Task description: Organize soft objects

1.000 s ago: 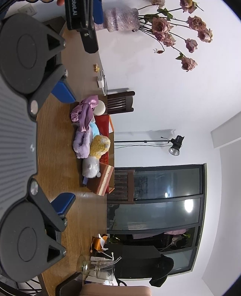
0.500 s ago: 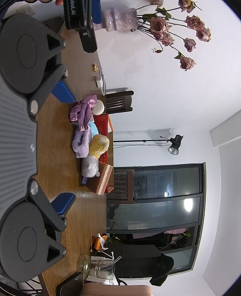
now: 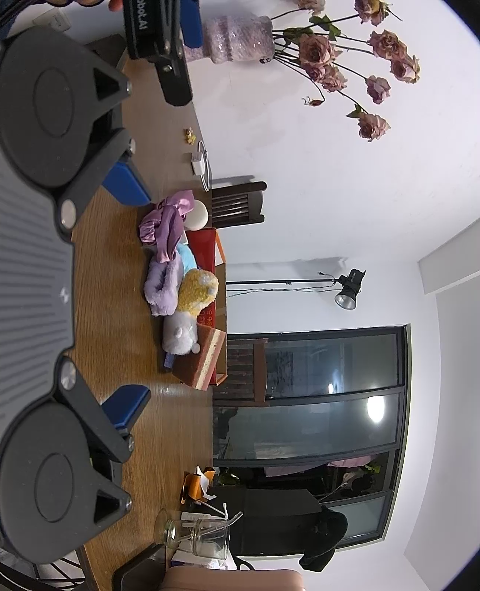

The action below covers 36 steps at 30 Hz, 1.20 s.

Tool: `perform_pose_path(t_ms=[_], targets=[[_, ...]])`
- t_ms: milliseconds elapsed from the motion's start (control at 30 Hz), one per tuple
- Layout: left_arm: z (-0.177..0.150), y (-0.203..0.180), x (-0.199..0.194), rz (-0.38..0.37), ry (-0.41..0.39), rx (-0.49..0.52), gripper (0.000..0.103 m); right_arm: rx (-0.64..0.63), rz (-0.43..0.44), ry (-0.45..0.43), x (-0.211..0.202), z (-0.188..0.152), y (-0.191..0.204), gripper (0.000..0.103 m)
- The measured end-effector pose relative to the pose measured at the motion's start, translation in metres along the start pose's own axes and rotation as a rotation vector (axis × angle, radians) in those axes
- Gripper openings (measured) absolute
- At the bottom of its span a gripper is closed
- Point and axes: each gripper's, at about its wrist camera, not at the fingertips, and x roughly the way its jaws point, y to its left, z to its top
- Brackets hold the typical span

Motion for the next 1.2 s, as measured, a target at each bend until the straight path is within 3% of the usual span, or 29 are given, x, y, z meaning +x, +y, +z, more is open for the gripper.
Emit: perform_pose_path(t_ms=[833,1067,1200], targets=[[-0.001,0.002,0.003,-0.005,0.014,-0.007,0.103,0.008,0.001,0.000,0.001,0.002,-0.003,0.103],[-0.004,0.005,0.031,0.000,0.056,0.023,0.103,0.055,0.012,0.020,0.024,0.013,-0.015,0.103],[0.001,0.017,0.061,0.001,0.107,-0.029,0.103,0.102,0.006,0.047,0.057,0.023,-0.027,0.103]])
